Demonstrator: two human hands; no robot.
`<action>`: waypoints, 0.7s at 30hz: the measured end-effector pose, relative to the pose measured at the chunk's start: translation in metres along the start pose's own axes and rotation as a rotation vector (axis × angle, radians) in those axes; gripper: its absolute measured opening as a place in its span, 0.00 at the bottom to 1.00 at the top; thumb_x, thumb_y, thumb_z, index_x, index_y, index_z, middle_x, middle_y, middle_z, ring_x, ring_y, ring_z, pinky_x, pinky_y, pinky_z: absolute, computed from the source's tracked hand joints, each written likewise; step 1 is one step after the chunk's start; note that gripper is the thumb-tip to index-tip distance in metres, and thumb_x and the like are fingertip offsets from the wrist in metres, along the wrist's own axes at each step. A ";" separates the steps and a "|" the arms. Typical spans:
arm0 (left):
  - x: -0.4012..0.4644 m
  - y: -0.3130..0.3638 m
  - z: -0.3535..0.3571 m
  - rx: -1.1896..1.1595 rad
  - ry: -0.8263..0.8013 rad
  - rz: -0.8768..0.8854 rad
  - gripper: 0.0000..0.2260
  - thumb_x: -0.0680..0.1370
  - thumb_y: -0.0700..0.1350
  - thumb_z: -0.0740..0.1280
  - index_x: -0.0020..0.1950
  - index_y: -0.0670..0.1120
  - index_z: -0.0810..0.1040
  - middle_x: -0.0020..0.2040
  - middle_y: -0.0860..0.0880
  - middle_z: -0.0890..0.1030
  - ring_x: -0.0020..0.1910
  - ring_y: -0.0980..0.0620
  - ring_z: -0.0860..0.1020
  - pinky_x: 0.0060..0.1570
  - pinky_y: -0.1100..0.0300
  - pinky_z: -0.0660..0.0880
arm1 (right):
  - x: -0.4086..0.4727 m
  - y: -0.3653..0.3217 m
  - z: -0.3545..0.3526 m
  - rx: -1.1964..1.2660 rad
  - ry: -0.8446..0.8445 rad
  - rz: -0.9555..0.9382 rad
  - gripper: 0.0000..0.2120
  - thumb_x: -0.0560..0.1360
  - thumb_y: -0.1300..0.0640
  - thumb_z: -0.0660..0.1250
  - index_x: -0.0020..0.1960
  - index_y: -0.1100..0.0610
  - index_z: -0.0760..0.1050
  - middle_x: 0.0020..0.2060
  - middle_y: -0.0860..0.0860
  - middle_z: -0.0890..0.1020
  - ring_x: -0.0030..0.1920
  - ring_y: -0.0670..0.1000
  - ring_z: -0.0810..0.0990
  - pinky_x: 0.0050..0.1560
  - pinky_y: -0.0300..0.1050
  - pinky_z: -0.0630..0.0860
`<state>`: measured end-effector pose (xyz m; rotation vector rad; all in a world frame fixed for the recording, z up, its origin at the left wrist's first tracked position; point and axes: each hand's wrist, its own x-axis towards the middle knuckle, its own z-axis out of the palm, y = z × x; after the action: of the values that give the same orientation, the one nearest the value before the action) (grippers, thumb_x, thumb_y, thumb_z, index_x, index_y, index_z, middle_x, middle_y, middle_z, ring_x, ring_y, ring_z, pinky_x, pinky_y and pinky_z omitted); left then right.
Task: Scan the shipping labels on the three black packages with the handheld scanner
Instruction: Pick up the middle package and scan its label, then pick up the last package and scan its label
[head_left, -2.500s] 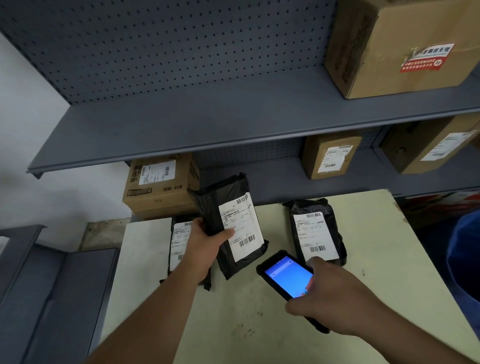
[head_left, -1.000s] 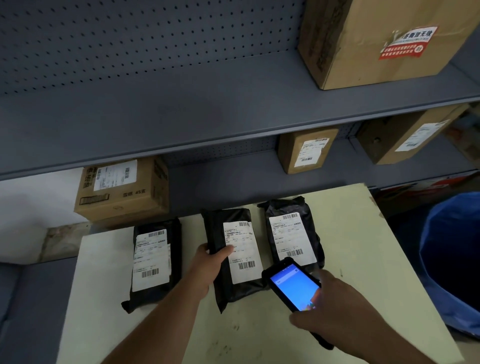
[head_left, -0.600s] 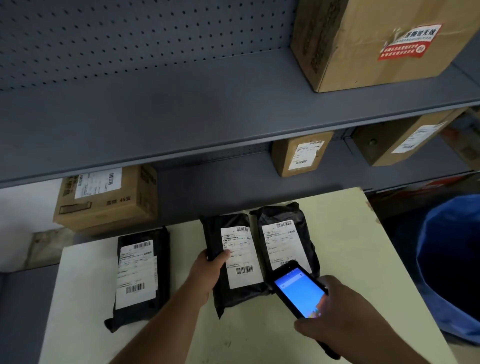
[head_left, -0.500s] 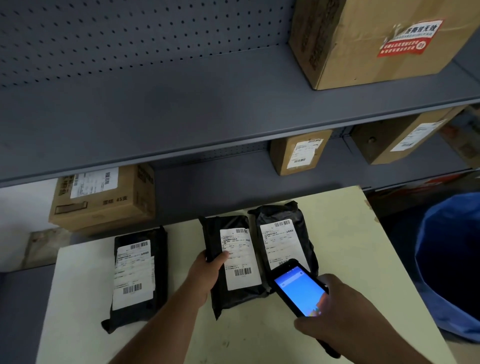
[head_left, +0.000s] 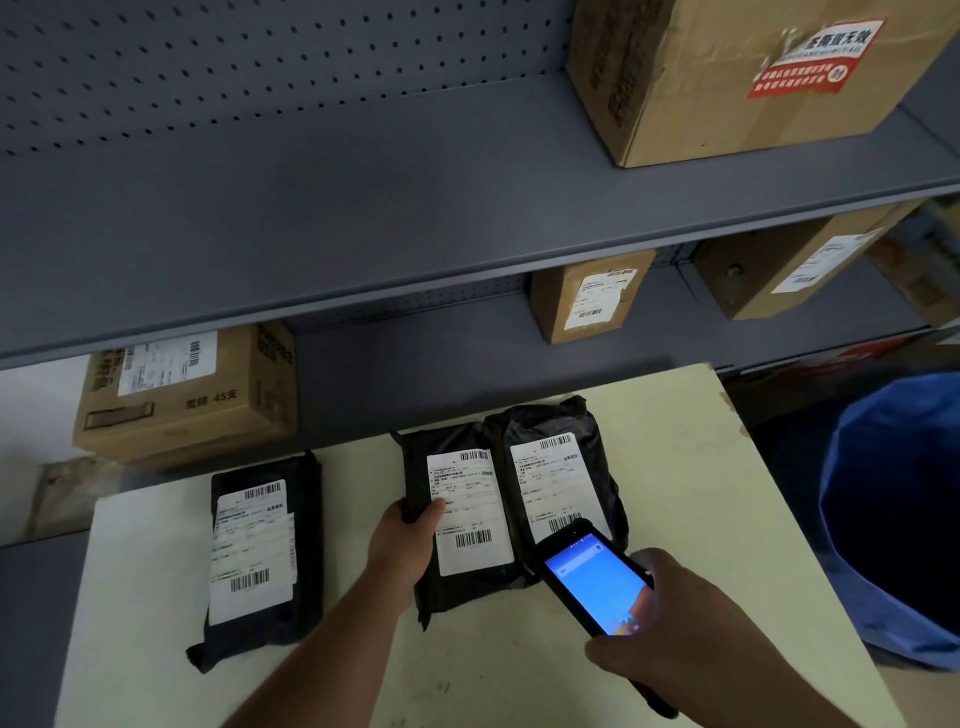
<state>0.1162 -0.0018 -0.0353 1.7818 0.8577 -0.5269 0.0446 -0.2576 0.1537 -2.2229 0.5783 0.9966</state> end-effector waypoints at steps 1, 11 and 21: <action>0.000 0.000 0.001 -0.005 0.003 0.000 0.15 0.79 0.56 0.70 0.62 0.49 0.81 0.50 0.51 0.86 0.47 0.49 0.84 0.41 0.57 0.78 | 0.000 0.000 0.000 -0.008 0.005 -0.005 0.37 0.61 0.42 0.76 0.68 0.43 0.68 0.46 0.45 0.85 0.37 0.44 0.84 0.44 0.43 0.83; -0.012 0.006 -0.025 0.107 0.067 0.118 0.15 0.81 0.54 0.68 0.66 0.51 0.79 0.62 0.51 0.83 0.57 0.49 0.81 0.58 0.53 0.78 | -0.003 -0.022 0.019 -0.105 -0.008 -0.077 0.28 0.66 0.43 0.78 0.60 0.42 0.68 0.46 0.43 0.84 0.45 0.41 0.84 0.48 0.40 0.81; -0.018 -0.030 -0.146 -0.025 0.430 0.206 0.07 0.82 0.45 0.68 0.59 0.53 0.78 0.53 0.53 0.80 0.53 0.49 0.80 0.55 0.54 0.77 | -0.008 -0.074 0.074 -0.212 -0.073 -0.184 0.29 0.63 0.42 0.78 0.59 0.44 0.68 0.48 0.44 0.82 0.46 0.43 0.84 0.53 0.45 0.83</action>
<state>0.0749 0.1347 0.0113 1.9661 0.9482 0.0054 0.0476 -0.1534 0.1485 -2.3618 0.2388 1.0786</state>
